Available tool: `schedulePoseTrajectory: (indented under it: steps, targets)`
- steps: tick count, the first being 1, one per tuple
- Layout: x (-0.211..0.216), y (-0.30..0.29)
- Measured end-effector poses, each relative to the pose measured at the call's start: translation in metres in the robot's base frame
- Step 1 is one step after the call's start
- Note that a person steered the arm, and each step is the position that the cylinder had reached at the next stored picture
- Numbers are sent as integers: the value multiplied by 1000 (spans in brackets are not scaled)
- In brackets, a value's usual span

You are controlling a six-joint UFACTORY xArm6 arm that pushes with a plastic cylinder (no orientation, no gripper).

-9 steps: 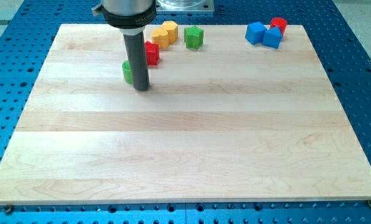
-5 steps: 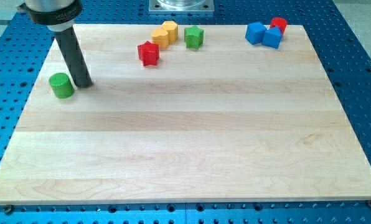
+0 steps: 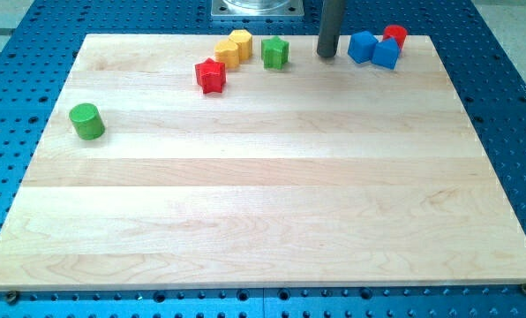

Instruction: Place the green star above the green circle

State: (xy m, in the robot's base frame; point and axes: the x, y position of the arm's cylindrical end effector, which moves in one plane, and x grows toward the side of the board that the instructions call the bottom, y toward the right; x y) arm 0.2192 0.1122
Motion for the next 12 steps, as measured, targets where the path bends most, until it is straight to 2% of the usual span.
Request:
schedulePoseTrajectory:
  steps: [1, 2, 4, 5, 7, 8, 9, 10, 11, 12]
  targets:
    - [-19, -26]
    - [11, -88]
    - [111, -110]
    - [122, -146]
    - [123, -248]
    - [123, -279]
    - [121, -276]
    - [84, -269]
    - [66, -273]
    - [90, -317]
